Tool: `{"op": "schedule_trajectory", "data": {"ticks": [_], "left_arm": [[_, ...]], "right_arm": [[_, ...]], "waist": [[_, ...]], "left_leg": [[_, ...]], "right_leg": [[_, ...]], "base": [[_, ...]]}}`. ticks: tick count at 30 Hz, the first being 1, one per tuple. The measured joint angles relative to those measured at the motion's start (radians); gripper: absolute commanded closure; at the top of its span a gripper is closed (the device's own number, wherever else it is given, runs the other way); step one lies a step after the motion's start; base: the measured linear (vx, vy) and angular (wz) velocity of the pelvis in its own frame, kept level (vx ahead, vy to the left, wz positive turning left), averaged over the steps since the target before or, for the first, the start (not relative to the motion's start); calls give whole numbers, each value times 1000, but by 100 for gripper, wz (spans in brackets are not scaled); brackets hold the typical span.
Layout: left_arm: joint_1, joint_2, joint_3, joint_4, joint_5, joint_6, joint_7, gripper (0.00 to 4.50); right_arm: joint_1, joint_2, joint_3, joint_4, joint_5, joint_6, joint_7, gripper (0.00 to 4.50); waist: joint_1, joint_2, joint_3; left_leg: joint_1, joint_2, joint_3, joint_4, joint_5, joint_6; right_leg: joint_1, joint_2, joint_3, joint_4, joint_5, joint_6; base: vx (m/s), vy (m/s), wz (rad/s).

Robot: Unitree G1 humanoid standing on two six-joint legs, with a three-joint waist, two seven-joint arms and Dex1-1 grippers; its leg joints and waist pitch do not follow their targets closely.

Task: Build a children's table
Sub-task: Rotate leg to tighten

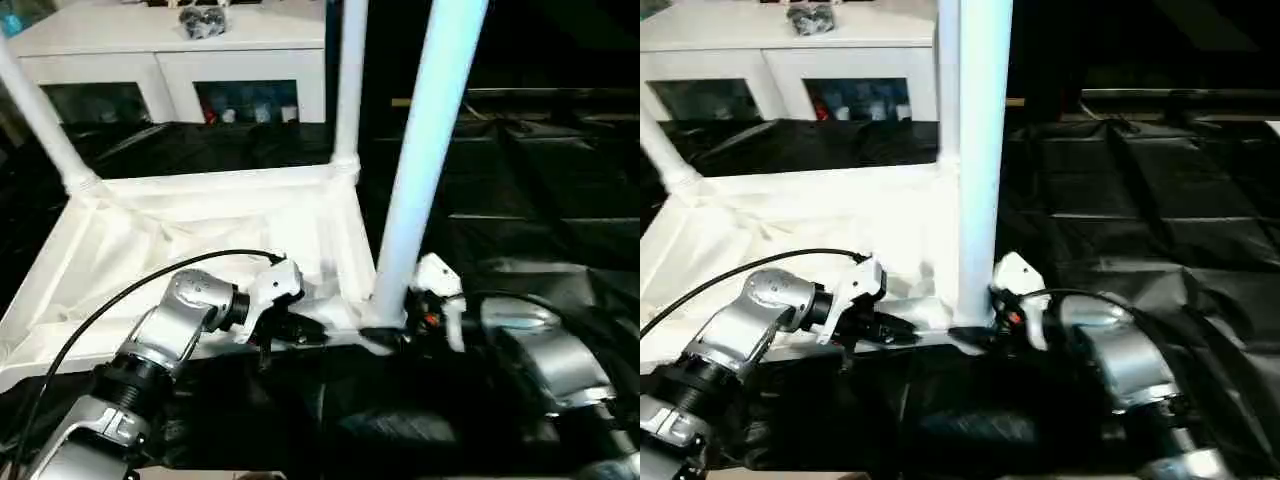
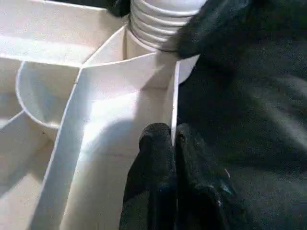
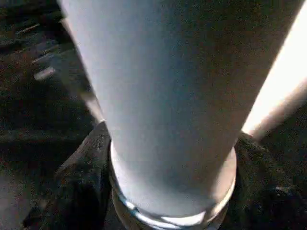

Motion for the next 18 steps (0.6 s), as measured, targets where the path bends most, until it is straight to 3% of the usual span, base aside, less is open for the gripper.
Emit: {"op": "schedule_trajectory", "data": {"ticks": [5, 9, 12, 13, 18], "left_arm": [[-28, -119, 28, 49, 17, 55, 192, 450], [-62, -194, 41, 105, 45, 62, 324, 450], [-69, -206, 42, 114, 61, 59, 357, 450], [-69, -206, 42, 114, 63, 58, 358, 450], [-69, -202, 36, 110, 64, 47, 338, 450]], "right_arm": [[-69, 118, -79, 136, -24, 2, -280, 173], [-135, 197, -132, 244, -37, -9, -460, 173], [-161, 223, -141, 303, -53, -53, -513, 173], [-164, 226, -143, 313, -53, -64, -514, 117], [-167, 218, -148, 317, -53, -87, -471, 68]], "waist": [[-26, -1, 0], [-29, 0, -1], [-30, 1, -2], [-30, 1, -2], [-29, 1, -2]], "left_leg": [[4, -2, 0, 0, 0, 0], [8, -2, 0, -2, 0, 0], [9, -2, -1, -2, 0, 0], [9, -2, -1, -2, 0, 0], [8, -2, -1, -2, 0, 0]], "right_leg": [[2, 0, 4, 0, -4, 7], [4, 0, 4, 0, -4, 7], [4, 0, 3, 0, -4, 7], [4, 0, 4, 0, -4, 7], [4, 0, 4, 0, -3, 6]], "base": [[0, 0, 0], [0, 0, 0], [0, 0, 0], [0, 0, 0], [0, 0, 0]]}}
